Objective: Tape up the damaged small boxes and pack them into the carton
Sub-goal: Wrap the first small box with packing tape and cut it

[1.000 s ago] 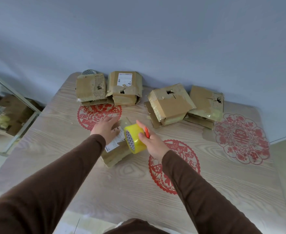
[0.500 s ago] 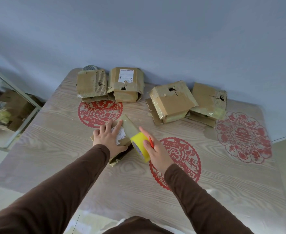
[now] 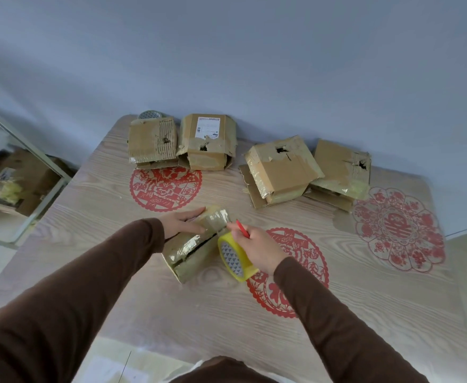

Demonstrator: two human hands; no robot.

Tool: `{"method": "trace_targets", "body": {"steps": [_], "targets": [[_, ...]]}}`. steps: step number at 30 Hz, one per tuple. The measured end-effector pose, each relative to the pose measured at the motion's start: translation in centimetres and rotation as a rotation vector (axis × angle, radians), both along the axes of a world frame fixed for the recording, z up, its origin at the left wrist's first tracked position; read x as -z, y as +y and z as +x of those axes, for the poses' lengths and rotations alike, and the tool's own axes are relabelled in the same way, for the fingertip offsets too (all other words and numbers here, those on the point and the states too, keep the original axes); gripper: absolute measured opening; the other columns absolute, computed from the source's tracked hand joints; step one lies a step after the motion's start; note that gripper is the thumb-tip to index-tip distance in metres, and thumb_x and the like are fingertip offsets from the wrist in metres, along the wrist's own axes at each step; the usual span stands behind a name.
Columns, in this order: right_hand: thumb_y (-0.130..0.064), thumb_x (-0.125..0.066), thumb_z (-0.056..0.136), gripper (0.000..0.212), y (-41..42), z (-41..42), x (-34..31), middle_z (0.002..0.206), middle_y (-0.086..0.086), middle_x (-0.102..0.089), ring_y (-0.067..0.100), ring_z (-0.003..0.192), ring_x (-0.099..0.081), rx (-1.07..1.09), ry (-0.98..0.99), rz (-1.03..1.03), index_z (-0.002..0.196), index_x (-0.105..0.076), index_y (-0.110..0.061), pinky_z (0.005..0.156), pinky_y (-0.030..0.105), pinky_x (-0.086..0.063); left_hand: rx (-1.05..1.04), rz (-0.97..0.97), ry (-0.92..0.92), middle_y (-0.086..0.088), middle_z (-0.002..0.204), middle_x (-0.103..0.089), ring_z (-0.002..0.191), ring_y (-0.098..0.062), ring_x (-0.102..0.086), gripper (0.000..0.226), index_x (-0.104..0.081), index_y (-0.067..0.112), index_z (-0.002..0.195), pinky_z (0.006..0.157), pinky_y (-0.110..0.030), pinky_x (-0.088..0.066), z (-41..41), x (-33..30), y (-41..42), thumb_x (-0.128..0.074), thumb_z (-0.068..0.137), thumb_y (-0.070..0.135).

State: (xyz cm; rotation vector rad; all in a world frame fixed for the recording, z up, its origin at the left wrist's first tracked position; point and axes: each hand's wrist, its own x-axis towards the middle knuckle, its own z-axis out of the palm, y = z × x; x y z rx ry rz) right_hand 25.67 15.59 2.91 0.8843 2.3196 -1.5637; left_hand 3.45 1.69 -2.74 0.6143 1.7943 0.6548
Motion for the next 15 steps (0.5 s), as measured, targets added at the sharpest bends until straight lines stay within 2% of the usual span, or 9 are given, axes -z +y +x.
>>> {"method": "trace_targets", "body": {"steps": [2, 3, 5, 6, 7, 9, 11, 13, 15], "targets": [[-0.037, -0.040, 0.108, 0.041, 0.2, -0.9, -0.9, 0.144, -0.002, -0.056, 0.018, 0.131, -0.054, 0.004, 0.025, -0.074, 0.146, -0.052, -0.028, 0.107, 0.027, -0.039, -0.100, 0.000, -0.056, -0.003, 0.136, -0.063, 0.112, -0.024, -0.065, 0.096, -0.049, 0.044, 0.143, 0.103, -0.040, -0.051, 0.1, -0.3, -0.2, -0.087, 0.056, 0.054], [-0.034, -0.041, 0.108, 0.041, 0.3, -1.5, -1.0, 0.148, -0.003, -0.052, 0.015, 0.135, -0.049, 0.019, 0.043, -0.111, 0.147, -0.051, -0.025, 0.108, 0.023, -0.035, -0.100, -0.007, 0.022, -0.002, 0.129, -0.067, 0.106, -0.022, -0.067, 0.083, -0.052, 0.043, 0.141, 0.099, -0.038, -0.053, 0.1, -0.6, -0.2, -0.086, 0.066, 0.051], [-0.032, -0.042, 0.108, 0.043, 0.1, -2.8, -1.4, 0.152, -0.002, -0.048, 0.012, 0.139, -0.044, 0.029, 0.078, -0.118, 0.149, -0.048, -0.020, 0.107, 0.019, -0.029, -0.057, -0.030, 0.361, 0.001, 0.121, -0.070, 0.102, -0.020, -0.066, 0.059, -0.056, 0.040, 0.139, 0.094, -0.032, -0.053, -0.2, -1.4, -0.3, -0.076, 0.084, 0.048], [-0.034, -0.041, 0.108, 0.045, -0.1, -3.4, -1.4, 0.153, -0.001, -0.047, 0.013, 0.140, -0.043, 0.026, 0.088, -0.098, 0.150, -0.047, -0.019, 0.106, 0.019, -0.028, -0.033, -0.028, 0.554, 0.000, 0.125, -0.068, 0.106, -0.021, -0.064, 0.055, -0.055, 0.039, 0.141, 0.095, -0.033, -0.051, 0.1, -1.8, -0.4, -0.071, 0.089, 0.046], [-0.036, -0.041, 0.108, 0.046, -0.3, -4.1, -1.4, 0.153, 0.000, -0.047, 0.014, 0.141, -0.043, 0.026, 0.091, -0.073, 0.150, -0.046, -0.018, 0.106, 0.020, -0.029, 0.001, -0.016, 0.696, -0.002, 0.135, -0.063, 0.115, -0.023, -0.061, 0.058, -0.048, 0.038, 0.146, 0.099, -0.035, -0.049, 0.8, -2.1, -0.5, -0.066, 0.092, 0.043], [-0.039, -0.039, 0.108, 0.048, -0.5, -5.3, -1.2, 0.152, 0.003, -0.049, 0.018, 0.141, -0.044, 0.050, 0.088, -0.026, 0.150, -0.046, -0.017, 0.108, 0.025, -0.031, 0.132, -0.004, 0.849, -0.003, 0.159, -0.038, 0.139, -0.029, -0.043, 0.075, -0.024, 0.037, 0.158, 0.114, -0.044, -0.038, 3.4, -1.9, -0.9, -0.058, 0.091, 0.044], [-0.041, -0.037, 0.108, 0.050, -0.7, -6.3, -1.4, 0.151, 0.006, -0.050, 0.022, 0.140, -0.045, 0.083, 0.102, -0.012, 0.149, -0.046, -0.013, 0.112, 0.030, -0.032, 0.272, -0.012, 0.984, -0.001, 0.168, -0.013, 0.151, -0.032, -0.019, 0.098, -0.003, 0.034, 0.160, 0.123, -0.049, -0.017, 5.5, -0.6, -1.8, -0.056, 0.082, 0.062], [-0.042, -0.037, 0.108, 0.053, -0.8, -7.0, -1.5, 0.154, 0.007, -0.045, 0.022, 0.144, -0.040, 0.113, 0.133, -0.039, 0.151, -0.042, -0.011, 0.117, 0.033, -0.030, 0.283, 0.005, 1.068, 0.001, 0.167, -0.011, 0.150, -0.032, -0.017, 0.112, 0.000, 0.032, 0.160, 0.122, -0.049, -0.013, 5.4, 1.1, -2.5, -0.055, 0.073, 0.076], [-0.044, -0.038, 0.107, 0.060, -1.3, -6.8, -1.6, 0.162, 0.002, -0.033, 0.017, 0.149, -0.031, 0.126, 0.185, -0.112, 0.158, -0.027, -0.014, 0.121, 0.031, -0.024, 0.207, 0.024, 1.060, 0.005, 0.164, -0.020, 0.145, -0.031, -0.025, 0.112, -0.009, 0.032, 0.160, 0.118, -0.048, -0.021, 4.3, 1.5, -2.3, -0.053, 0.070, 0.080]]}}
